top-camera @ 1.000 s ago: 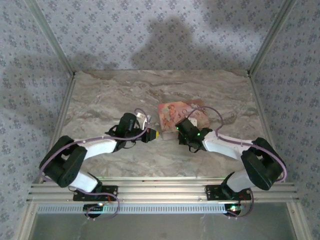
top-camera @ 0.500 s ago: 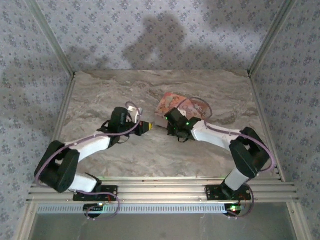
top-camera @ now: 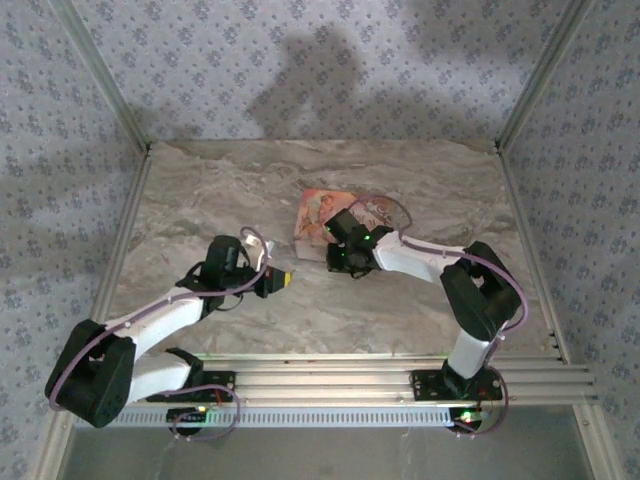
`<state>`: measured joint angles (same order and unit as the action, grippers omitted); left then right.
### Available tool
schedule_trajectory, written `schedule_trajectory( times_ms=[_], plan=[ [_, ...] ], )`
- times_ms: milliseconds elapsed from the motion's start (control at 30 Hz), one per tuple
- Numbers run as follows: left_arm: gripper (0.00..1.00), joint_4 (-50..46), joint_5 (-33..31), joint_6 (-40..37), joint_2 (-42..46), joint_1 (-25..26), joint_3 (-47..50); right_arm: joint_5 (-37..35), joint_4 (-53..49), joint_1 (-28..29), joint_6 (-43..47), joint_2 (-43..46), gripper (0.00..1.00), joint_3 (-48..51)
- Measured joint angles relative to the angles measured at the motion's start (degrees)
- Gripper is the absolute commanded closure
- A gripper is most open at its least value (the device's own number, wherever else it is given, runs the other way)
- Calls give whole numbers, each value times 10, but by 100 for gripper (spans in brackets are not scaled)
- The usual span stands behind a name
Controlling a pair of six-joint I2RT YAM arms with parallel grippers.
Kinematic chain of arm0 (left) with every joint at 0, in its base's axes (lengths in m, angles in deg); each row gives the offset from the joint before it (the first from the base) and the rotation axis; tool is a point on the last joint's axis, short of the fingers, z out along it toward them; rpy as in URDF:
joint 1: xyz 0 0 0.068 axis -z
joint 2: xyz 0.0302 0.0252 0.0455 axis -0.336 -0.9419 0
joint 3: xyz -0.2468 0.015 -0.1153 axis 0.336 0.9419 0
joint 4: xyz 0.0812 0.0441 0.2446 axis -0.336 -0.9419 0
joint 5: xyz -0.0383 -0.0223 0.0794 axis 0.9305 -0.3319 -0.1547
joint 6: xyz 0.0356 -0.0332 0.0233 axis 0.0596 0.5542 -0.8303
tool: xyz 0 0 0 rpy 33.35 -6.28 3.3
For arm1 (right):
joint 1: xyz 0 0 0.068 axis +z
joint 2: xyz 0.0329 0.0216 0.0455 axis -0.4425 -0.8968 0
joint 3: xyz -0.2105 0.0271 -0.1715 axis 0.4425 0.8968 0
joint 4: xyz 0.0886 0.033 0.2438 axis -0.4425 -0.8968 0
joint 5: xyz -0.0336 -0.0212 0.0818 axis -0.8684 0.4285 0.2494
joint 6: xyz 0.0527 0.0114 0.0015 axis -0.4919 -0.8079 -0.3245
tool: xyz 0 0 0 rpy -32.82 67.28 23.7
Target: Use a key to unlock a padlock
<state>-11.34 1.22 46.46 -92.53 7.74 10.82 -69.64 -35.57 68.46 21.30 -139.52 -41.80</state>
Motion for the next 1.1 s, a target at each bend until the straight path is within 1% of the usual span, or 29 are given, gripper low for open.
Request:
schedule_trajectory(
  times_ms=[233,367,500,800,933,1100],
  plan=[
    [100,14,37,-30,10,24,9,52,-27,-21,22,0,97,-21],
    [100,28,37,-34,11,38,9,92,-32,-38,26,2,97,-23],
    [100,46,35,-34,7,39,9,140,-37,-56,28,10,97,-27],
    [100,107,31,-14,-34,39,9,244,-36,-82,27,27,98,-32],
    [100,126,24,-9,-44,47,9,288,-29,-99,26,39,99,-32],
    [100,145,21,-5,-66,58,5,326,-25,-121,25,54,100,-32]
  ],
)
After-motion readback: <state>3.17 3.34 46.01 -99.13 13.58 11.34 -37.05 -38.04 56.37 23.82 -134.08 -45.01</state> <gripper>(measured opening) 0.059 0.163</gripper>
